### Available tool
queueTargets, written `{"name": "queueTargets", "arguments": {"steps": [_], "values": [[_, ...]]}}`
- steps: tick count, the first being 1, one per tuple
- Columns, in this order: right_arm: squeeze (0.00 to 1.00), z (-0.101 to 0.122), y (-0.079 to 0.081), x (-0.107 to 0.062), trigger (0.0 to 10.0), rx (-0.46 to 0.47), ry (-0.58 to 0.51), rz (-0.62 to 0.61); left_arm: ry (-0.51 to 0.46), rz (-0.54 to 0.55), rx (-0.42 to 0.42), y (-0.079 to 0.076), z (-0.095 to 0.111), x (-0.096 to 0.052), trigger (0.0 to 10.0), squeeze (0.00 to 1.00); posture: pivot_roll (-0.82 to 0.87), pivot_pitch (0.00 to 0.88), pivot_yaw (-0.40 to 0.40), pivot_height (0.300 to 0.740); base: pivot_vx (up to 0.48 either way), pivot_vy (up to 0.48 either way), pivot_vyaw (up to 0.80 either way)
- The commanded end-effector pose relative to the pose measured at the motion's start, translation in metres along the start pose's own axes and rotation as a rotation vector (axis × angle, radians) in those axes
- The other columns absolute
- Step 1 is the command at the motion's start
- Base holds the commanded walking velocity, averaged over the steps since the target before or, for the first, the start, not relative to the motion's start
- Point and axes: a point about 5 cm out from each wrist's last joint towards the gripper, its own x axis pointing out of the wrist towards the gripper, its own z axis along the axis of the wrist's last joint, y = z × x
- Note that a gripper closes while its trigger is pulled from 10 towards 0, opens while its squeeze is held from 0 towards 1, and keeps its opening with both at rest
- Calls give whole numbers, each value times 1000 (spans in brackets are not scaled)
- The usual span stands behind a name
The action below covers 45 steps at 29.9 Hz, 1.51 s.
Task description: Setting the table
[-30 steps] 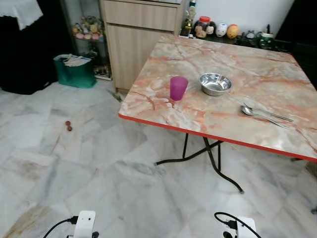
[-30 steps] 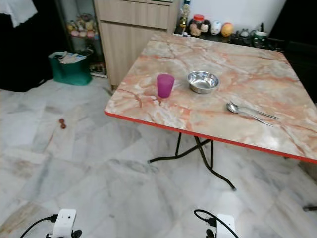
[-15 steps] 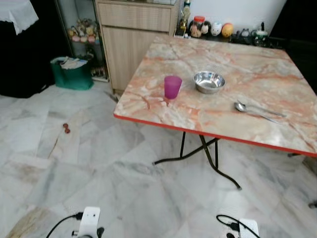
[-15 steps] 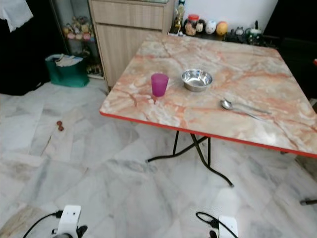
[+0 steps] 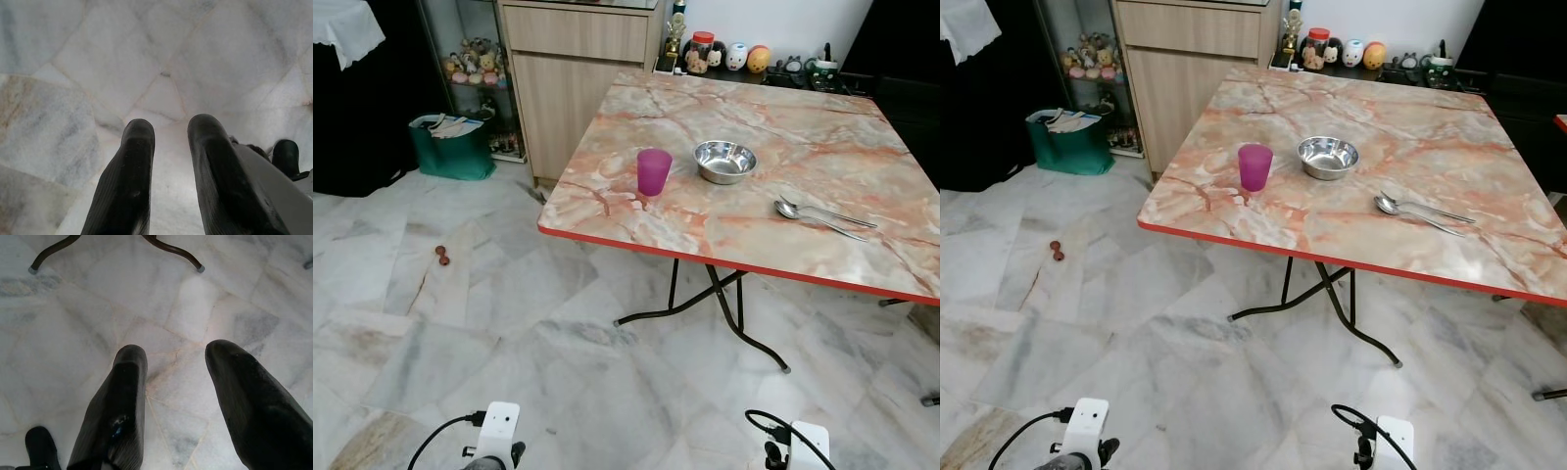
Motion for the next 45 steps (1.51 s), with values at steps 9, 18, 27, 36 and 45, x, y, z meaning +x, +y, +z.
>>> {"name": "queueTargets", "arguments": {"steps": [9,18,27,36,45], "values": [[0,8,5,3,10000,53,-29,4,19,13,18,5,1,0,10000,0,114,0,-35,707,0,0,0],[0,10,6,3,10000,55,-42,7,10,32,2,8,2,0,10000,0,159,0,-71,707,0,0,0],[0,2,4,0,10000,25,-34,11,52,50,-11,12,-17,-4,10000,0,137,0,-54,707,0,0,0],[0,-13,2,-10,10000,19,-58,-18,105,103,-37,32,-41,-12,10000,0,170,0,-52,707,0,0,0],[0,-24,2,-18,10000,-9,-74,-58,121,110,-22,40,-47,-16,10000,0,163,0,-8,707,0,0,0]]}}
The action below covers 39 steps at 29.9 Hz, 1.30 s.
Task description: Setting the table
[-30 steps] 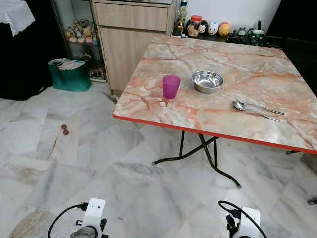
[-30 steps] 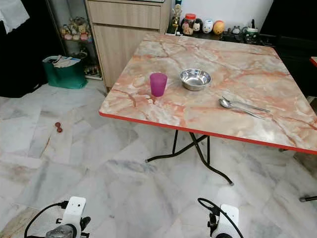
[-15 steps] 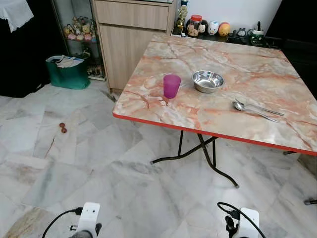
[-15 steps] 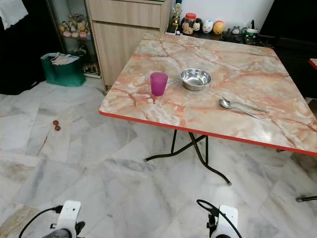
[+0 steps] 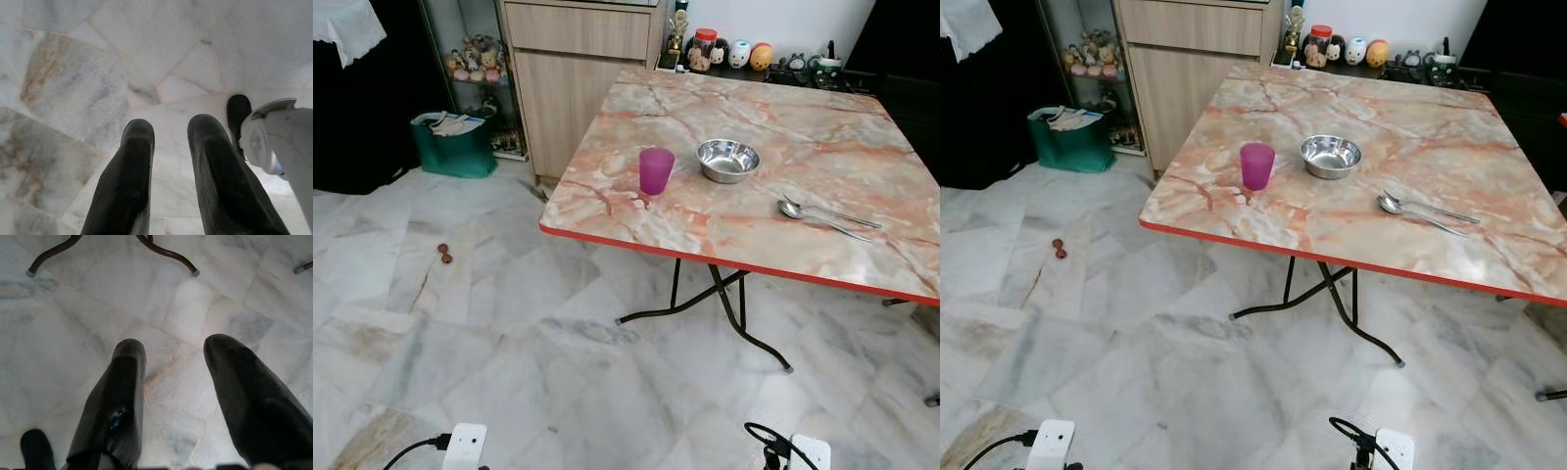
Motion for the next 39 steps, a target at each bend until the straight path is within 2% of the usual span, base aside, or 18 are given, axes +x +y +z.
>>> {"name": "queueTargets", "arguments": {"steps": [1,11,12,13,14,15,18,19,21,22,23,24,27,28,30,34,37,39], "values": [[0,-1,-1,-2,10000,-15,-12,-10,30,-4,13,4,-9,-2,10000,0,162,0,-6,707,0,0,0],[0,-1,3,-6,10000,-62,-65,8,35,18,9,13,-11,-3,10000,0,166,0,-12,707,0,0,0],[0,48,3,13,10000,-48,-254,13,36,18,8,13,-12,-3,10000,0,168,0,-16,707,0,0,0],[0,130,3,28,10000,-44,-541,19,39,18,6,13,-13,-3,10000,0,177,0,-25,707,0,0,0],[0,149,3,28,10000,-49,-606,17,40,18,5,13,-14,-3,10000,0,177,0,-25,707,0,0,0],[0,159,2,26,10000,-156,-673,-18,43,18,3,12,-15,-4,10000,0,184,0,-31,707,0,0,0],[0,167,2,19,10000,-316,-798,-66,54,18,-1,12,-19,-4,10000,0,193,0,-38,707,0,0,0],[0,168,4,21,10000,-382,-771,-92,62,19,-3,12,-23,-5,10000,0,201,0,-42,707,0,0,0],[0,169,9,21,10000,-288,-771,-36,72,22,-5,14,-27,-7,10000,0,204,0,-47,707,0,0,0],[0,167,12,21,10000,-139,-747,31,82,26,-8,16,-31,-8,10000,0,208,0,-51,707,0,0,0],[0,171,10,19,10000,-250,-792,-7,86,27,-8,17,-33,-8,10000,0,214,0,-56,707,0,0,0],[0,171,10,19,10000,-250,-792,-7,86,27,-8,17,-33,-8,10000,0,214,0,-56,707,0,0,0],[0,176,21,10,10000,-221,-885,15,103,36,-16,20,-40,-10,10000,0,221,0,-63,707,0,0,0],[0,174,18,14,10000,-113,-823,9,112,41,-22,22,-43,-11,10000,0,221,0,-67,707,0,0,0],[0,165,11,27,10000,-90,-628,-47,117,44,-26,23,-45,-12,10000,0,215,0,-67,707,0,0,0],[0,191,12,5,10000,-98,-906,-43,130,48,-31,24,-49,-14,10000,0,208,0,-68,707,0,0,0],[0,193,7,5,10000,-14,-830,-141,136,49,-35,24,-51,-14,10000,0,197,0,-60,707,0,0,0],[0,199,8,6,10000,7,-790,-113,138,49,-35,25,-52,-15,10000,0,196,0,-57,707,0,0,0]]}}
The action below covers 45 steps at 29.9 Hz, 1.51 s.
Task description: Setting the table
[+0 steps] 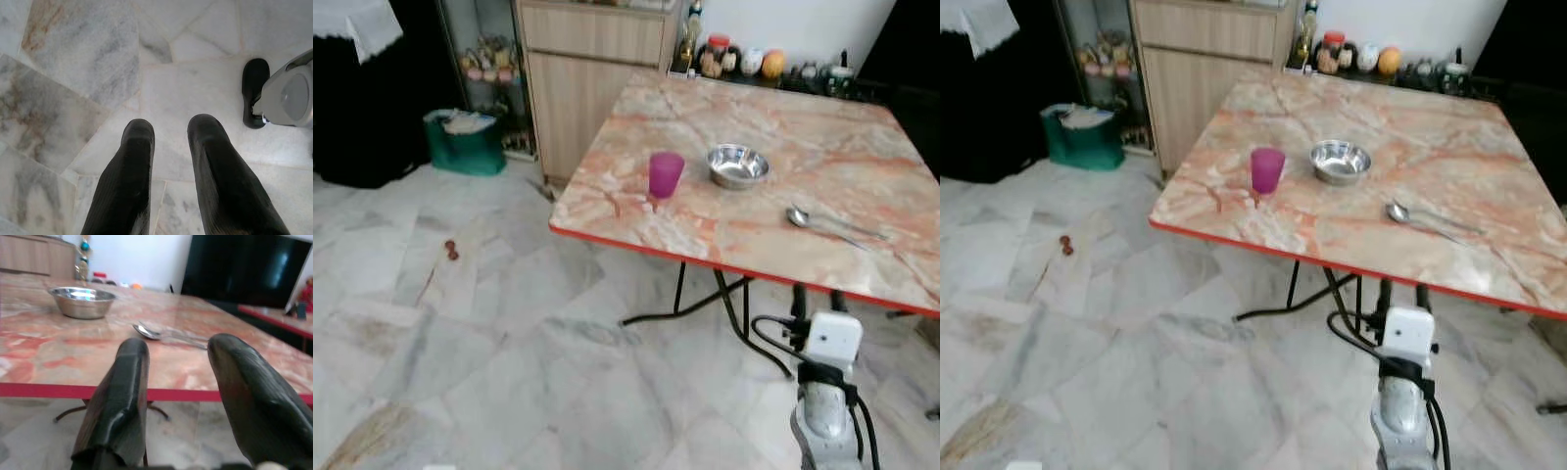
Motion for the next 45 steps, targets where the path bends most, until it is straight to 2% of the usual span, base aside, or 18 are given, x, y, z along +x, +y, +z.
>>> {"name": "queueTargets", "arguments": {"steps": [1,2,3,7,9,10,11,12,13,16,19,21,23,29,34,37,41,45], "values": [[0,6,-2,7,10000,32,30,19,15,-5,7,0,-4,-1,10000,0,191,0,-50,707,0,0,0],[0,8,-1,9,10000,41,33,41,15,-6,10,1,-4,-1,10000,0,191,0,-50,707,0,0,0],[0,17,-1,13,10000,53,-9,53,14,-4,11,2,-3,-1,10000,0,184,0,-41,707,0,0,0],[0,27,0,18,10000,138,-14,15,11,1,16,6,-2,-1,10000,0,163,0,-22,707,0,0,0],[0,23,2,15,10000,196,73,25,12,3,25,9,-2,-1,10000,0,147,0,-11,707,0,0,0],[0,22,4,13,10000,179,104,50,13,7,24,11,-1,-1,10000,0,144,0,-6,707,0,0,0],[0,22,4,13,10000,179,104,50,13,7,24,11,-1,-1,10000,0,144,0,-6,707,0,0,0],[0,23,3,11,10000,127,86,72,14,10,22,12,-1,-1,10000,0,148,0,-9,707,0,0,0],[0,24,3,10,10000,112,60,77,14,11,22,13,0,-1,10000,0,149,0,-11,707,0,0,0],[0,22,10,7,10000,89,87,137,6,13,21,13,5,0,10000,0,134,0,-16,707,0,0,0],[0,33,7,10,10000,160,74,141,-16,5,14,9,15,2,10000,0,120,0,-13,707,0,0,0],[0,39,4,13,10000,145,59,134,-21,1,11,7,16,2,10000,0,113,0,-8,707,0,0,0],[0,43,2,16,10000,178,55,125,-24,-7,15,4,17,3,10000,0,115,0,-7,707,0,0,0],[0,43,21,15,10000,207,57,207,-35,-61,31,-5,22,3,10000,0,153,0,-21,707,0,0,0],[0,63,33,28,10000,221,18,246,-63,-73,16,-4,30,4,10000,0,165,0,-37,707,0,0,0],[0,67,29,31,10000,213,1,244,-59,-72,4,-5,29,4,10000,0,165,0,-41,707,0,0,0],[0,63,19,38,10000,199,18,182,-38,-82,-35,-10,22,4,10000,0,155,0,-33,707,0,0,0],[0,64,18,41,10000,196,28,153,-31,-96,-32,-13,17,3,10000,0,156,0,-34,707,0,0,0]]}}
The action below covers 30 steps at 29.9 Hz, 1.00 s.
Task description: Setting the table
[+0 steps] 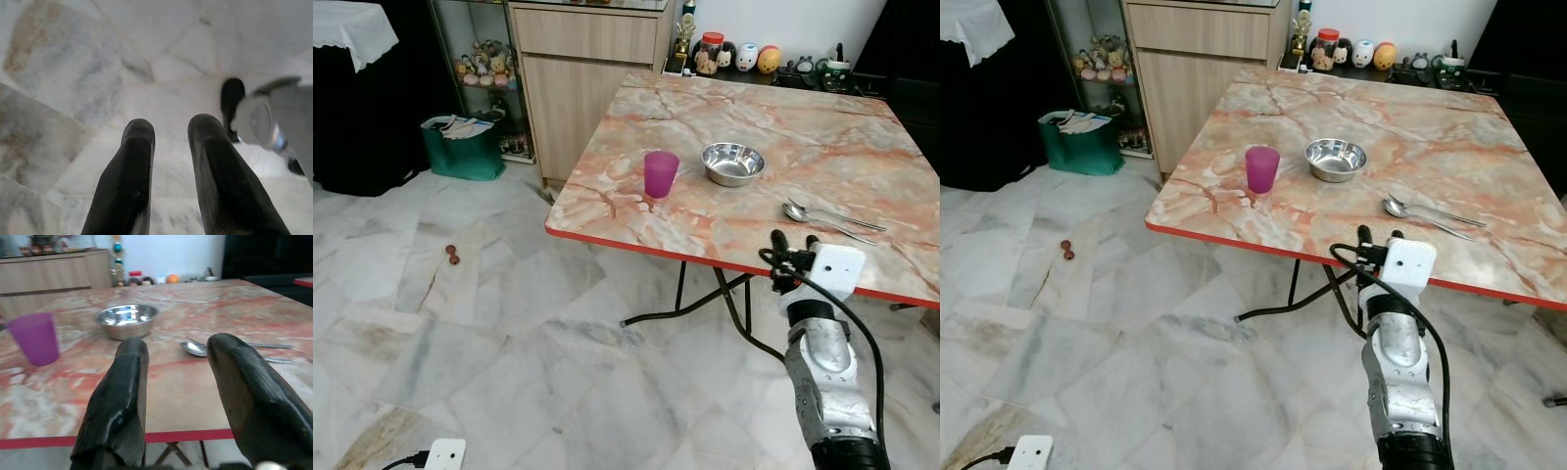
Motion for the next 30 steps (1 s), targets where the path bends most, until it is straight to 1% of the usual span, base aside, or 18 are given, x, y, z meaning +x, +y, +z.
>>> {"name": "queueTargets", "arguments": {"steps": [1,3,5,6,8,10,13,20,23,25,28,30], "values": [[0,4,0,5,10000,2,2,-15,15,-10,-1,-1,-5,-1,10000,0,156,0,-34,707,0,0,0],[0,5,4,6,10000,-1,6,-5,16,-4,-3,0,-5,-1,10000,0,154,0,-37,707,0,0,0],[0,5,10,7,10000,34,17,-2,16,0,-5,0,-6,-1,10000,0,150,0,-36,707,0,0,-609],[0,5,10,7,10000,34,17,-2,16,0,-5,0,-6,-1,10000,0,150,0,-36,707,0,0,-669],[0,6,16,7,10000,18,13,9,12,-4,9,0,-4,-1,10000,0,150,0,-36,707,0,0,-669],[0,6,18,7,10000,29,9,5,4,-12,18,-3,-1,0,10000,0,146,0,-36,707,0,0,-203],[0,6,19,7,10000,27,9,-1,6,-17,29,-5,0,1,10000,0,146,0,-36,707,0,0,0],[0,17,22,12,10000,27,-23,-9,10,-28,50,-7,0,1,10000,0,142,0,-38,707,0,0,0],[0,18,22,14,10000,-15,-25,-7,13,-30,58,-8,0,1,10000,0,158,0,-47,707,0,0,0],[0,18,23,15,10000,-7,-27,-9,13,-31,59,-8,0,1,10000,0,168,0,-54,707,0,0,0],[0,17,25,15,10000,23,-10,-8,13,-30,60,-9,-1,1,10000,0,172,0,-58,707,271,0,0],[0,18,27,14,10000,27,-7,-1,14,-29,59,-9,-1,1,10000,0,168,0,-57,707,283,0,-494]]}}
